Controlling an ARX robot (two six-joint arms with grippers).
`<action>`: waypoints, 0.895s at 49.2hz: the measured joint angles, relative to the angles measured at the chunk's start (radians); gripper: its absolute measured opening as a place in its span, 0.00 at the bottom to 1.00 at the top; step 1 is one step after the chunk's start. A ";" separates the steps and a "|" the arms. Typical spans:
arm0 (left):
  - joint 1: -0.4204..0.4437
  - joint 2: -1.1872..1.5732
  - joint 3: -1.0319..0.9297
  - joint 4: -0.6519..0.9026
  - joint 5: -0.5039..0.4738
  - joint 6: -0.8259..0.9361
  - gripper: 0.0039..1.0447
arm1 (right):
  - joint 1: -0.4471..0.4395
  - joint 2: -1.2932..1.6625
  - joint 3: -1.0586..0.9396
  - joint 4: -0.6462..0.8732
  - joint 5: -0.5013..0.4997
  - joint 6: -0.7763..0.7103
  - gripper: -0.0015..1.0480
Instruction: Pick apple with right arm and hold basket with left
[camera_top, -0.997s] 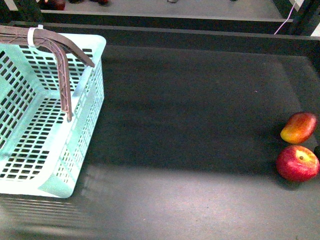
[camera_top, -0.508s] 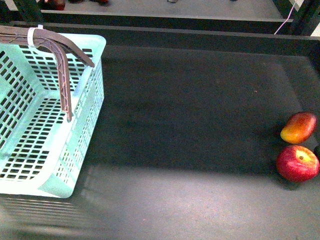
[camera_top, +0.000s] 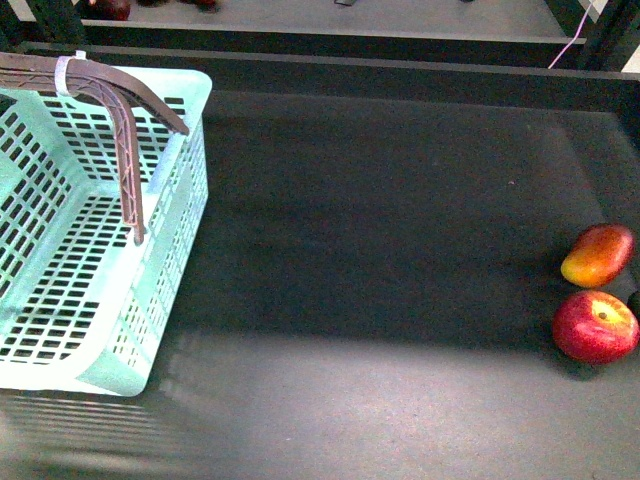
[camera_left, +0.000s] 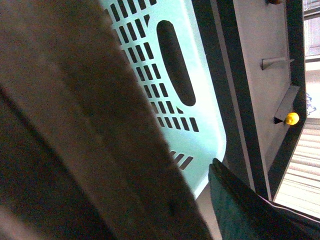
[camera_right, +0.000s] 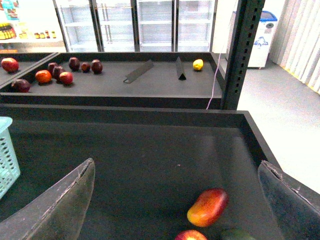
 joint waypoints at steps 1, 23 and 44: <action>-0.001 0.000 0.001 0.000 -0.001 -0.016 0.31 | 0.000 0.000 0.000 0.000 0.000 0.000 0.92; -0.045 -0.125 -0.046 -0.029 0.004 -0.048 0.14 | 0.000 0.000 0.000 0.000 0.000 0.000 0.92; -0.208 -0.480 -0.107 -0.224 0.082 0.128 0.14 | 0.000 0.000 0.000 0.000 0.000 0.000 0.92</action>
